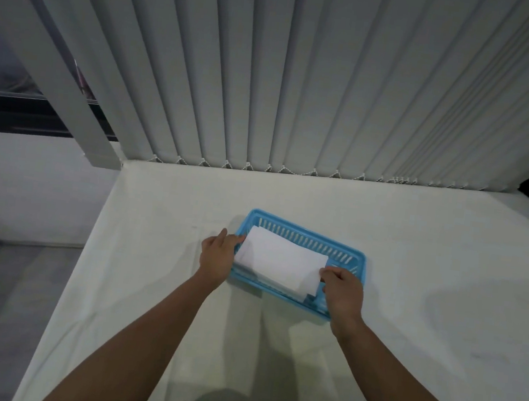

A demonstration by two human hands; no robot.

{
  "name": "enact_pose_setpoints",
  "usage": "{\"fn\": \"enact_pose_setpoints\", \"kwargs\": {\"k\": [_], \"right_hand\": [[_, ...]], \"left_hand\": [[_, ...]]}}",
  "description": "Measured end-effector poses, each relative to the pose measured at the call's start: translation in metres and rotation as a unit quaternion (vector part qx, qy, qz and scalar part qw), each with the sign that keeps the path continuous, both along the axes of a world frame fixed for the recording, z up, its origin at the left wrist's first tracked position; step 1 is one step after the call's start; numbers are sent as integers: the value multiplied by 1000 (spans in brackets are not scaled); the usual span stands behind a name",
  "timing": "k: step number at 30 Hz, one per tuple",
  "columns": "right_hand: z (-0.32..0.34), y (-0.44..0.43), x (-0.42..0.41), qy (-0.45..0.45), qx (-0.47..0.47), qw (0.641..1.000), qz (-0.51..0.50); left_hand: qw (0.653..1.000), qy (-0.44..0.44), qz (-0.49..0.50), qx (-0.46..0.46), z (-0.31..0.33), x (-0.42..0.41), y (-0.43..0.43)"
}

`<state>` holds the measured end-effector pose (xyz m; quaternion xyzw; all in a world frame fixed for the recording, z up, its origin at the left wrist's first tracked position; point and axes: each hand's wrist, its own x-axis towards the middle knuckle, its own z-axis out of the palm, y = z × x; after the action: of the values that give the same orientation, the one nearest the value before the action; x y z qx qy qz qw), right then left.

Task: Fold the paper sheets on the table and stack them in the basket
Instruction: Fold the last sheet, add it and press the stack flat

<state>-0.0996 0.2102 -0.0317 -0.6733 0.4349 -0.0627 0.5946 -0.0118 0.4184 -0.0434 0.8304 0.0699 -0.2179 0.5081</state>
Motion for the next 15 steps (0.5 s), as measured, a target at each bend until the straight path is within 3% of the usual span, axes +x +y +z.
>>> {"fn": "enact_pose_setpoints", "kwargs": {"k": [15], "right_hand": [[-7,7,5,4,9,1000,14]], "left_hand": [[995,34,78,-51,0,2,-5]]}}
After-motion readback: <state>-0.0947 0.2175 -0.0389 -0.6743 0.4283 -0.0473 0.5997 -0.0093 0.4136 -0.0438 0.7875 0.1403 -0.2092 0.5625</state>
